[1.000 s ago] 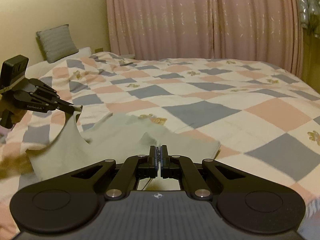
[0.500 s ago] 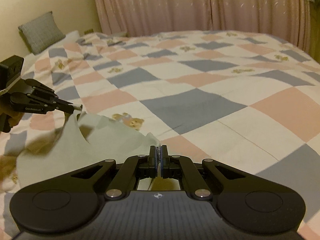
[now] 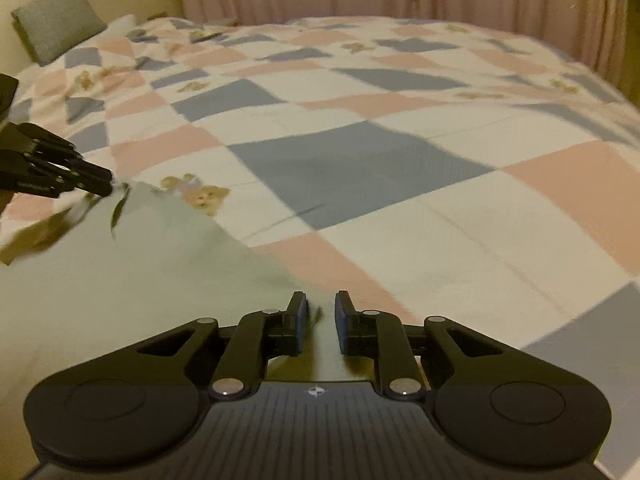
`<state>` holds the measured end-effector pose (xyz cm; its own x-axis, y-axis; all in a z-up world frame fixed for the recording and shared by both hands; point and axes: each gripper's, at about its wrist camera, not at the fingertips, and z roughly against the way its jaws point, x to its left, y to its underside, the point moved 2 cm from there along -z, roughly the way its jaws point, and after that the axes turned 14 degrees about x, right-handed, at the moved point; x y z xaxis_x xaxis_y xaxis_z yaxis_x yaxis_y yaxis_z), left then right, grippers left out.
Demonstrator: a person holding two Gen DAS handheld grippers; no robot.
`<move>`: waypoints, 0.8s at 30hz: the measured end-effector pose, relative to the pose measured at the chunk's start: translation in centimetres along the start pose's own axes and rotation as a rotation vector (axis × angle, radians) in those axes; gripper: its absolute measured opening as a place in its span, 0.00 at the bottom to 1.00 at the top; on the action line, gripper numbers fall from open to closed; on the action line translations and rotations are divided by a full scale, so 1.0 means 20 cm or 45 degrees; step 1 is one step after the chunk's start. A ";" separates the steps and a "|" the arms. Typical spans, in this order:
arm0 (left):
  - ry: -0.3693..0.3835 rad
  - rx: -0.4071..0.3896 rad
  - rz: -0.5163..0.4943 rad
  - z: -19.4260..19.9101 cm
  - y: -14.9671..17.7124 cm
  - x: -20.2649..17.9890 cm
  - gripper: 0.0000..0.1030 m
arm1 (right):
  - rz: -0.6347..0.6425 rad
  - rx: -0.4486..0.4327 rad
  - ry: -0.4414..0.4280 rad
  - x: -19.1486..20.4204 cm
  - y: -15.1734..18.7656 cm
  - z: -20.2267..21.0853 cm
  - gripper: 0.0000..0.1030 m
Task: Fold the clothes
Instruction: 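Pull the shirt hem with the right gripper while the left gripper releases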
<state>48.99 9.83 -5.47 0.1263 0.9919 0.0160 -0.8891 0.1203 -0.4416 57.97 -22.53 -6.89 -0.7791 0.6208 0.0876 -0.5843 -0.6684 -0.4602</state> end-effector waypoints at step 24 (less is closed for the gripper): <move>-0.028 0.142 -0.016 0.38 0.72 -0.49 0.23 | -0.557 -0.011 -0.338 0.26 0.74 0.55 0.14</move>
<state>31.55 2.14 -5.23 0.1289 0.9908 0.0410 -0.9311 0.1352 -0.3387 42.67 -33.73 -3.54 -0.4932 0.7155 0.4948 -0.8678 -0.3648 -0.3374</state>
